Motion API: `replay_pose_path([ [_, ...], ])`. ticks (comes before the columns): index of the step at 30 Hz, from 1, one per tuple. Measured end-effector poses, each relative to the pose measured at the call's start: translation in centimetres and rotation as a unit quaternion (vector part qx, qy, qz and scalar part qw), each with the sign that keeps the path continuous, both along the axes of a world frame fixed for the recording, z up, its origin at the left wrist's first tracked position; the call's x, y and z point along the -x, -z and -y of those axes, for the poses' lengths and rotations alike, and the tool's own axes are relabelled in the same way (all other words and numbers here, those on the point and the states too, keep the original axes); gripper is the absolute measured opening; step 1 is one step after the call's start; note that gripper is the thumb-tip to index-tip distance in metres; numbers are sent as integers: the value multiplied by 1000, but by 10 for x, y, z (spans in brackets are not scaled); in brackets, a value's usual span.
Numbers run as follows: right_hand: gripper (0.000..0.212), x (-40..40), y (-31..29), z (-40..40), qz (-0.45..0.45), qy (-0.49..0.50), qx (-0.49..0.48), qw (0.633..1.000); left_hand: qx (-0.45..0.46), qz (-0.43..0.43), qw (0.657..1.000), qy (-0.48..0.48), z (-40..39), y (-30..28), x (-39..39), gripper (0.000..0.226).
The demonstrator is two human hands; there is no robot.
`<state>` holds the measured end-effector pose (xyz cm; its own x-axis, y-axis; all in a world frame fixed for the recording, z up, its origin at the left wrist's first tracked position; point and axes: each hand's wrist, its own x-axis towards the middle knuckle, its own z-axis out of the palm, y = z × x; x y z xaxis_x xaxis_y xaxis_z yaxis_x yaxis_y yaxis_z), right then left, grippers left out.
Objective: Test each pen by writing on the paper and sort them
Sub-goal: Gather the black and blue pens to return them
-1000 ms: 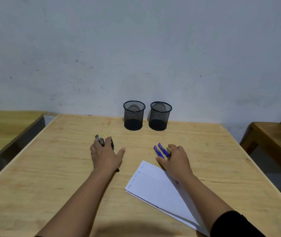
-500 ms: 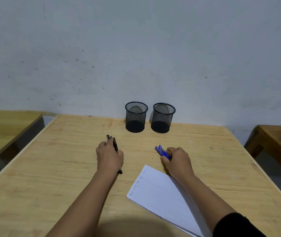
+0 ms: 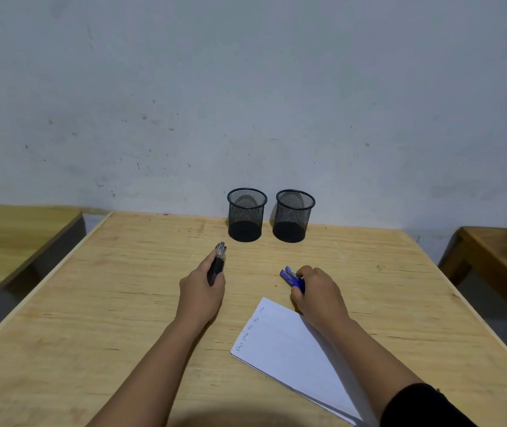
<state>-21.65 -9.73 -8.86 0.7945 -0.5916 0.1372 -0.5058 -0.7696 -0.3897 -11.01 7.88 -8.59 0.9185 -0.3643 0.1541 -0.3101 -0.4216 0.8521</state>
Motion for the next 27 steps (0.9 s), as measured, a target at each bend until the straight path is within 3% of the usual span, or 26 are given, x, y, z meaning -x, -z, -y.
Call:
replay_pose_path([
  [4,34,5,-7,2,38,4,-70,997,50,-3,999,6,6,-8,7,50],
  [10,25,-2,-40,12,201,3,-207,957,151,-15,988,-11,35,-38,-4,47],
  [19,25,-84,-118,49,321,-46,-210,922,238,55,968,-53,107,-105,-71,48],
  [27,29,-154,-123,86,353,-96,-202,909,339,79,932,-103,160,-98,-128,49],
])
